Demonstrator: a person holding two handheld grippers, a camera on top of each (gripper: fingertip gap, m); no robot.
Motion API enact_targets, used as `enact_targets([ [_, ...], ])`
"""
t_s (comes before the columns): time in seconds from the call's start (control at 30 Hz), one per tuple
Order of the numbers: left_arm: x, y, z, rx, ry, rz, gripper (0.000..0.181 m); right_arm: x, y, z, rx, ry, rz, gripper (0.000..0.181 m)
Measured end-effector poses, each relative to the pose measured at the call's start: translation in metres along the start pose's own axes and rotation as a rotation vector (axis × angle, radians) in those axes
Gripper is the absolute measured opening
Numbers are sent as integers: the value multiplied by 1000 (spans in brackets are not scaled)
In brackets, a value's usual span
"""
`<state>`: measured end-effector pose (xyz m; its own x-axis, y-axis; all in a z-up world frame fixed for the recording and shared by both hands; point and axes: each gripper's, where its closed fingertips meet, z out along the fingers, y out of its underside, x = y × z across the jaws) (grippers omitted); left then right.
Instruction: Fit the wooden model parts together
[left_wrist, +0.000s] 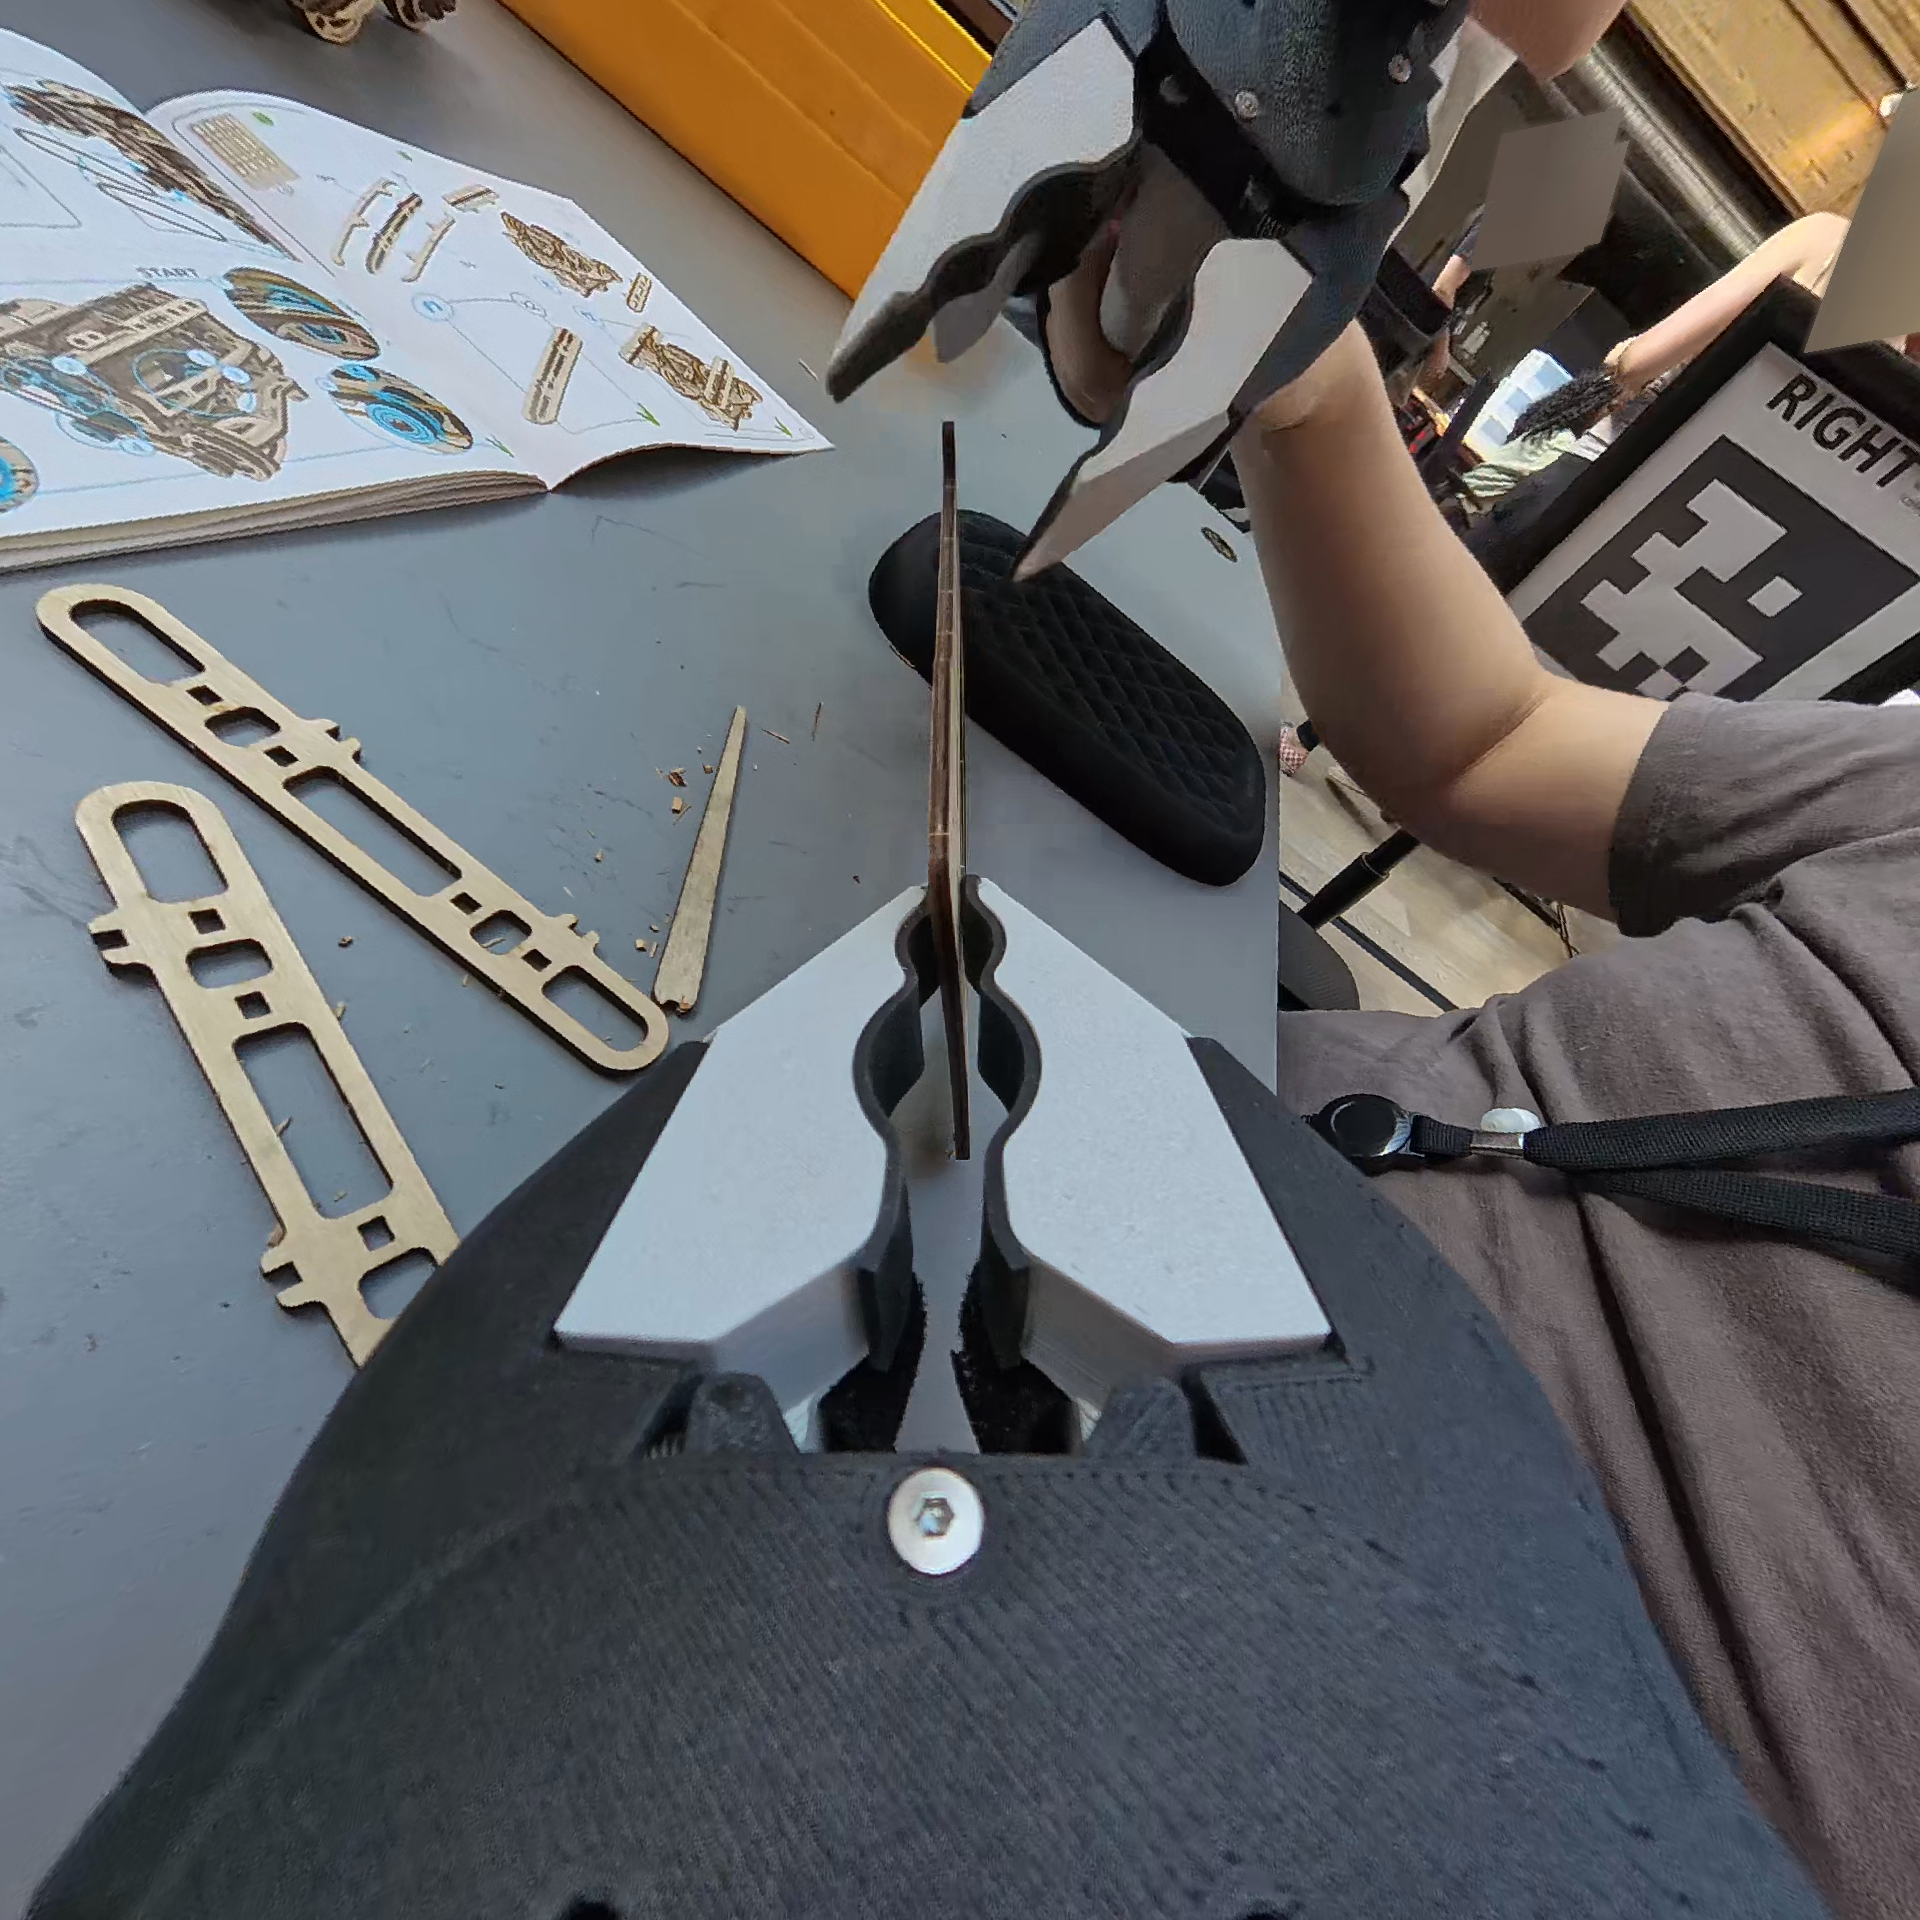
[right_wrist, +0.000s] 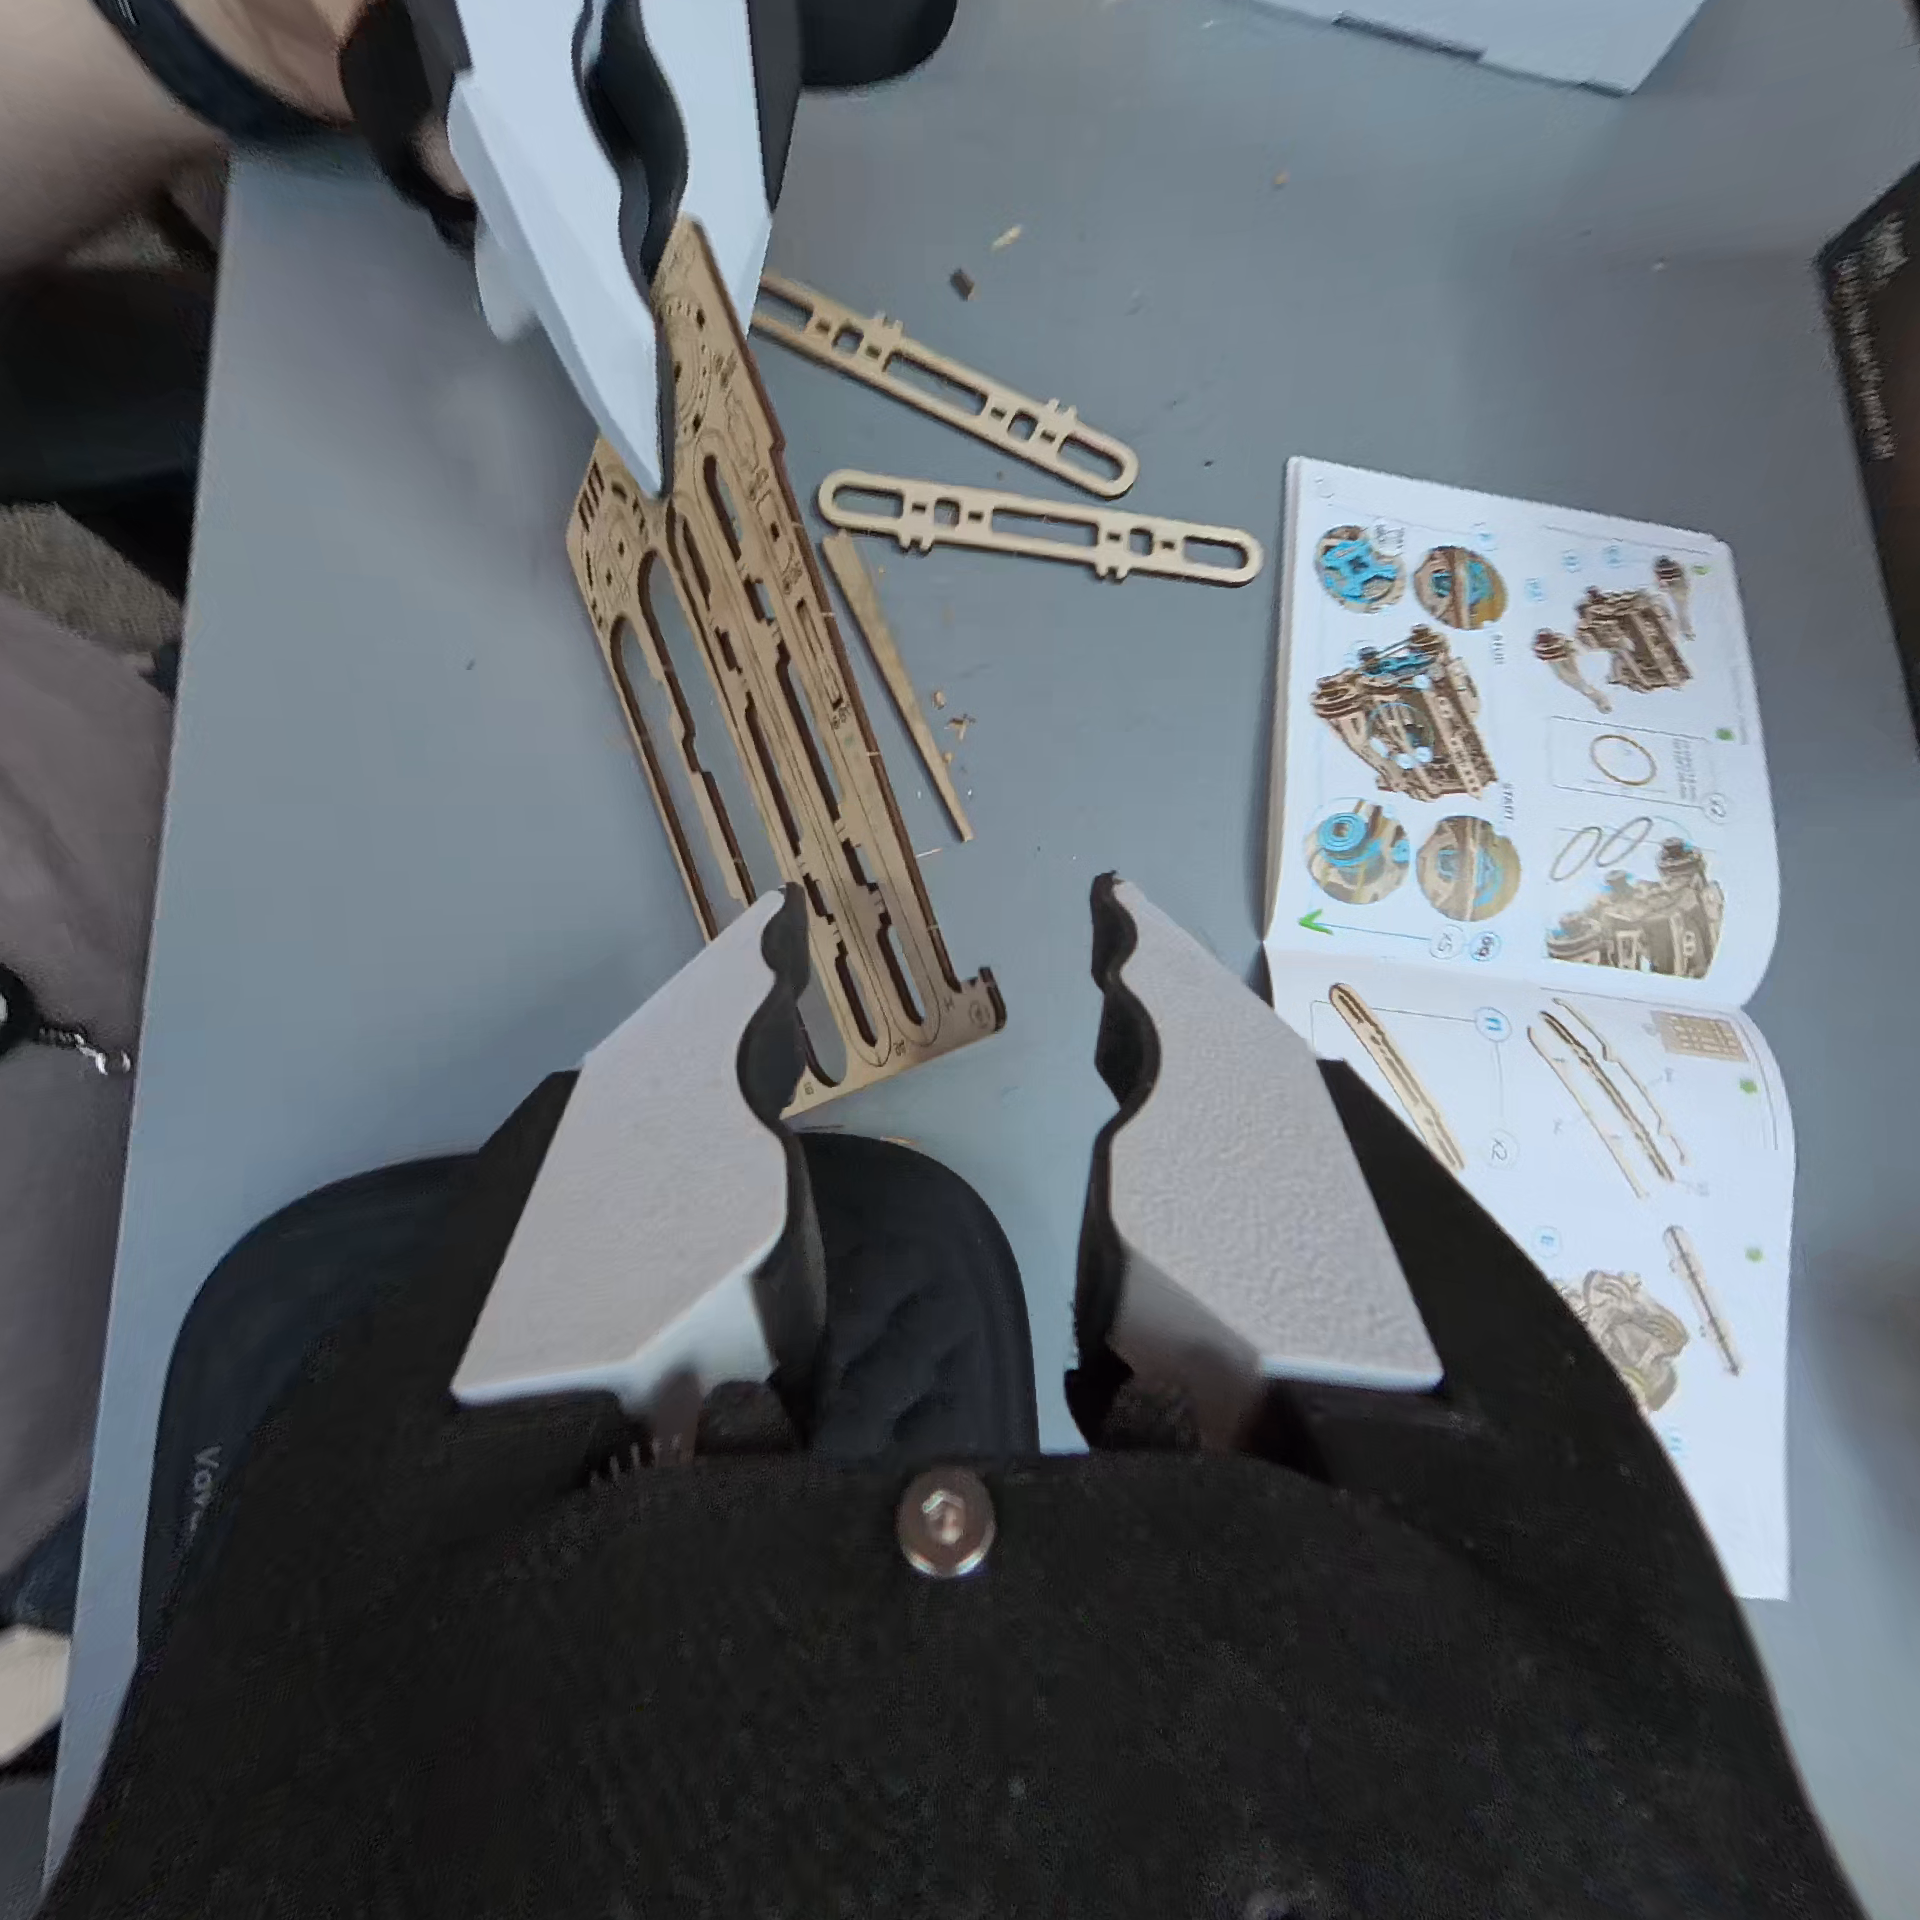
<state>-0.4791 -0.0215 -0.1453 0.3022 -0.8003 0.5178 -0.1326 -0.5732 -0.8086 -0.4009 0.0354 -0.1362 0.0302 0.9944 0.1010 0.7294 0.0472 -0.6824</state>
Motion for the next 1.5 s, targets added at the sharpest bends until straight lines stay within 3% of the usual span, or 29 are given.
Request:
enact_targets([
  [0.03,-1,-1,-1,6,-7,4,0,6,-4,-11,115,25,82,55],
  [0.1,0,1,1,-7,2,-2,0,11,-5,-29,319,-5,260,49],
  [0.13,0,2,3,-23,6,-3,0,9,1,-30,351,-48,336,47],
  [0.23,-2,1,4,-21,-3,7,0,1,29,-8,220,-104,412,51],
  [0.33,-3,2,4,-28,-10,8,1,-15,29,8,171,-182,366,41],
  [0.4,-7,2,5,-33,-44,11,5,-23,20,11,203,-246,367,14],
  [0.47,-20,-3,1,-13,-134,12,22,-27,16,12,208,-314,444,7],
  [0.63,-28,-26,-34,214,-418,41,41,-38,6,7,273,-361,498,0],
  [0.77,10,-34,-48,399,-561,101,24,-36,-18,-13,447,-346,536,0],
  [0.83,42,-40,-37,483,-485,118,15,-29,-28,-20,532,-305,578,0],
  [0.9,53,-36,-15,450,-410,66,16,-25,-35,-25,609,-291,643,0],
  [1.0,35,-30,-3,418,-382,-72,26,-33,-40,-29,657,-341,702,0],
  [1.13,28,-29,8,503,-160,-335,50,-47,-41,-33,700,-318,726,0],
  [1.2,36,-30,19,539,-40,-377,53,-56,-45,-36,732,-359,750,0],
  [1.23,43,-36,21,583,24,-377,52,-61,-47,-35,740,-371,759,0],
  [1.37,62,-40,27,593,153,-321,0,-84,-43,-18,668,-433,773,0],
  [1.43,66,-32,32,513,141,-289,0,-100,-38,-13,603,-495,760,1],
  [1.5,62,-23,33,445,87,-271,0,-98,-28,-10,531,-455,735,22],
])
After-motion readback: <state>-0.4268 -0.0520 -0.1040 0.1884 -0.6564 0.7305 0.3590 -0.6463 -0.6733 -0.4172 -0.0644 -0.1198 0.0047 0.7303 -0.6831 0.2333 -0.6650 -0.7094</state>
